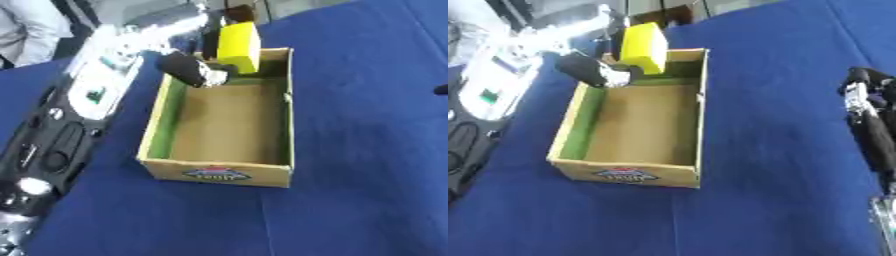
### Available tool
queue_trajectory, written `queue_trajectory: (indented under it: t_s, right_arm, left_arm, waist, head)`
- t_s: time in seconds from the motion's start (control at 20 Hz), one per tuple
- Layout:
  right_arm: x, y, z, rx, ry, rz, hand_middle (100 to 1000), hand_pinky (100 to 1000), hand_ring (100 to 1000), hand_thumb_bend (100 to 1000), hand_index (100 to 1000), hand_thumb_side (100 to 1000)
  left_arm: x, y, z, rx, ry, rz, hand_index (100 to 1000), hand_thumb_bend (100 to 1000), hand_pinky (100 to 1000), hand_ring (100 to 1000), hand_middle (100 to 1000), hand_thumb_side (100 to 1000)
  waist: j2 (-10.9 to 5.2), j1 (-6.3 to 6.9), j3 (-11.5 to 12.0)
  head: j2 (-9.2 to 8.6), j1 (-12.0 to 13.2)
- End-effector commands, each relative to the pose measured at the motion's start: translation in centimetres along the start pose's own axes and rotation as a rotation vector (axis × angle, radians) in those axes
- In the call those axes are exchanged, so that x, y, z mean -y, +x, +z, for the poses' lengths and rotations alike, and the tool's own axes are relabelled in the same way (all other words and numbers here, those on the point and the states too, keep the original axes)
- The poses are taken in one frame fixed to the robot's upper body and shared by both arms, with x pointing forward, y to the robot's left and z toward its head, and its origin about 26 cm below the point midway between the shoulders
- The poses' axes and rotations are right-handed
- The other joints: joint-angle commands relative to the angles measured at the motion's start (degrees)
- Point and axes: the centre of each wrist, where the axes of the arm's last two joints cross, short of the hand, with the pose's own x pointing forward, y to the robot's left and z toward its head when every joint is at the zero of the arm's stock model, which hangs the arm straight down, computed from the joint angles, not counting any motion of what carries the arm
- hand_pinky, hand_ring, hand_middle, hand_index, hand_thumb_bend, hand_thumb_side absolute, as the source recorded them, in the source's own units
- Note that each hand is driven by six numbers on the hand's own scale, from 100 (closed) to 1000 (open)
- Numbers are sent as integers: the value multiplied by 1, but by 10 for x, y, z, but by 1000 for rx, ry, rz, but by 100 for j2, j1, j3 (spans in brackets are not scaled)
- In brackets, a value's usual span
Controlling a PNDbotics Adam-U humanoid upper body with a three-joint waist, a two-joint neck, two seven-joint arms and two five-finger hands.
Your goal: Pick up objects on the table and place them in the box.
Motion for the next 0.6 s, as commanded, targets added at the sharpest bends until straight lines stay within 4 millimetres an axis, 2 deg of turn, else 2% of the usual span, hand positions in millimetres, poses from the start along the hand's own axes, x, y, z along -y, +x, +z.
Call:
queue_trajectory:
  t_s: [0.05, 0.35, 0.6]
  right_arm:
    - [3, 7, -2, 27, -18, -2, 598, 900, 1000, 100, 816, 817]
    - [4, 8, -3, 30, -27, -6, 597, 900, 1000, 100, 816, 817]
    - [4, 8, -3, 29, -28, -5, 597, 900, 1000, 100, 815, 817]
  left_arm:
    - [1, 1, -4, -37, 20, -41, 614, 100, 340, 507, 454, 399]
    - [23, -5, -15, -94, -20, -48, 614, 100, 341, 507, 454, 404]
    - [34, -8, -21, -118, -52, -59, 638, 100, 356, 522, 477, 409]
  waist:
    - [-100, -87, 3]
    - [-45, -117, -10]
    - [-9, -110, -28]
  head:
    - [42, 40]
    - [-47, 109]
    - [-128, 172]
